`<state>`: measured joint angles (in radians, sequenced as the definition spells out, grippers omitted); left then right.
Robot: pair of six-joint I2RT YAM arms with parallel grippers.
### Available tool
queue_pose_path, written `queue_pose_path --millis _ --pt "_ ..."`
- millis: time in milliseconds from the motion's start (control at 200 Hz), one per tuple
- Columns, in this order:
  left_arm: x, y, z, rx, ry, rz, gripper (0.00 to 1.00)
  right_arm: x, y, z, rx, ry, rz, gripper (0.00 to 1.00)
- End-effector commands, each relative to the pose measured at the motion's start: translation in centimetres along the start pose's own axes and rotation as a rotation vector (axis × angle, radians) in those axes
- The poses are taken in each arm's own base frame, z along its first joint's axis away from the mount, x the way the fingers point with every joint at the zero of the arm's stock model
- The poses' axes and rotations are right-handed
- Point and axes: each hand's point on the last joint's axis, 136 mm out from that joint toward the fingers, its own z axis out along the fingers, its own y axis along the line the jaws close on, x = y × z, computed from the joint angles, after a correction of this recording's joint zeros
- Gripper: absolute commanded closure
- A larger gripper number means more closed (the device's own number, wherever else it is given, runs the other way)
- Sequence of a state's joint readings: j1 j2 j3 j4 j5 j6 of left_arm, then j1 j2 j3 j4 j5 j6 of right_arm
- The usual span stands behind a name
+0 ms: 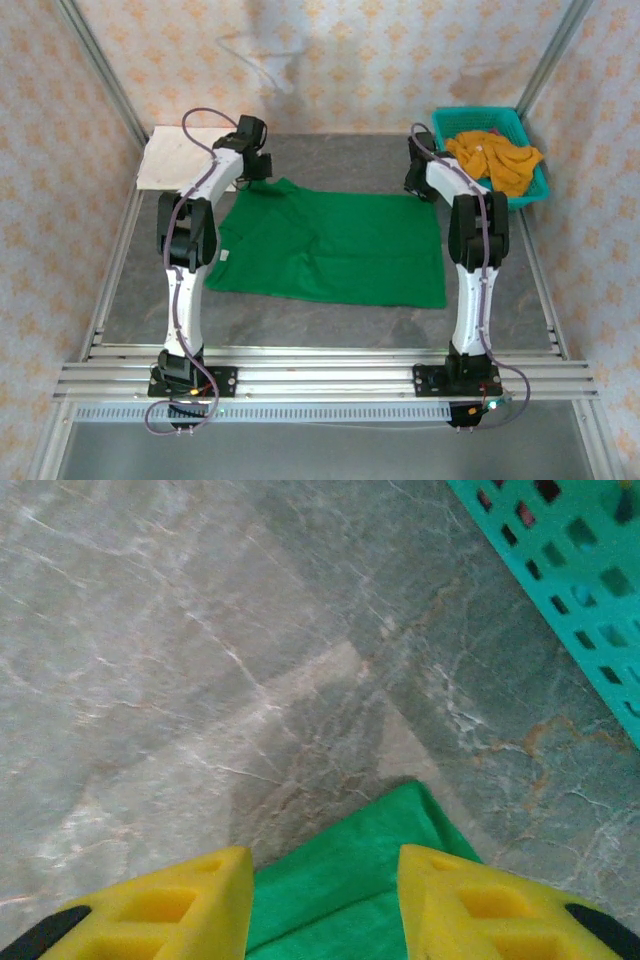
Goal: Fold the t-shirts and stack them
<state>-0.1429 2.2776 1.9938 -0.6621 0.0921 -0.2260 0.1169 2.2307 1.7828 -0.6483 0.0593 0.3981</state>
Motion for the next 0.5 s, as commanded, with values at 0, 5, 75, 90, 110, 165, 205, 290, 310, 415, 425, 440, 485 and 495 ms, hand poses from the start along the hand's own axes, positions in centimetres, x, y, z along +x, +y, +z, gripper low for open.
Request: queue_pose_path --millis 0,5,75,90,110,165,205,290,310,415,425,440,485,495 --pt "-2.9 0.7 -4.4 -0.003 -0.13 -0.009 1.0 -0.6 -1.2 0.0 0.084 -0.015 -0.006 0.53" --pt "-2.9 0.7 -4.5 -0.003 -0.131 -0.008 1.0 -0.6 -1.2 0.0 0.084 -0.015 -0.006 0.53" --pt "-2.8 1.1 -5.3 -0.006 -0.158 -0.023 1.0 -0.5 -1.2 0.1 0.096 -0.008 -0.015 0.52" --pt "-2.8 1.2 -5.5 -0.008 -0.163 -0.026 1.0 -0.5 -1.2 0.2 0.101 -0.009 -0.018 0.52" --pt "-2.7 1.4 -5.6 -0.009 -0.167 -0.029 1.0 -0.5 -1.2 0.2 0.107 -0.011 -0.023 0.5" --pt "-2.4 1.8 -6.1 -0.017 -0.181 -0.033 1.0 -0.4 -1.0 0.4 0.105 -0.007 -0.024 0.49" --pt "-2.2 2.2 -6.3 -0.025 -0.185 -0.036 1.0 -0.3 -0.7 0.5 0.094 0.002 -0.025 0.49" --pt "-1.6 2.8 -6.7 -0.041 -0.181 -0.036 1.0 -0.1 0.0 0.9 0.08 0.008 -0.031 0.49" --pt "-1.4 2.9 -6.7 -0.044 -0.18 -0.034 1.0 0.0 0.2 1.0 0.081 0.01 -0.036 0.49" --pt "-0.9 3.8 -6.9 -0.065 -0.179 -0.037 1.0 0.5 1.1 1.7 0.08 0.036 -0.052 0.5" --pt "-0.8 3.9 -6.9 -0.066 -0.179 -0.038 1.0 0.5 1.2 1.7 0.079 0.037 -0.053 0.5" --pt "-0.7 4.0 -6.9 -0.069 -0.178 -0.04 1.0 0.6 1.2 1.9 0.082 0.039 -0.055 0.5" --pt "-0.6 4.5 -7.0 -0.078 -0.178 -0.047 1.0 0.7 1.8 2.0 0.074 0.04 -0.063 0.49" --pt "-0.5 4.6 -7.1 -0.08 -0.179 -0.049 1.0 0.7 1.9 2.0 0.075 0.042 -0.064 0.49"
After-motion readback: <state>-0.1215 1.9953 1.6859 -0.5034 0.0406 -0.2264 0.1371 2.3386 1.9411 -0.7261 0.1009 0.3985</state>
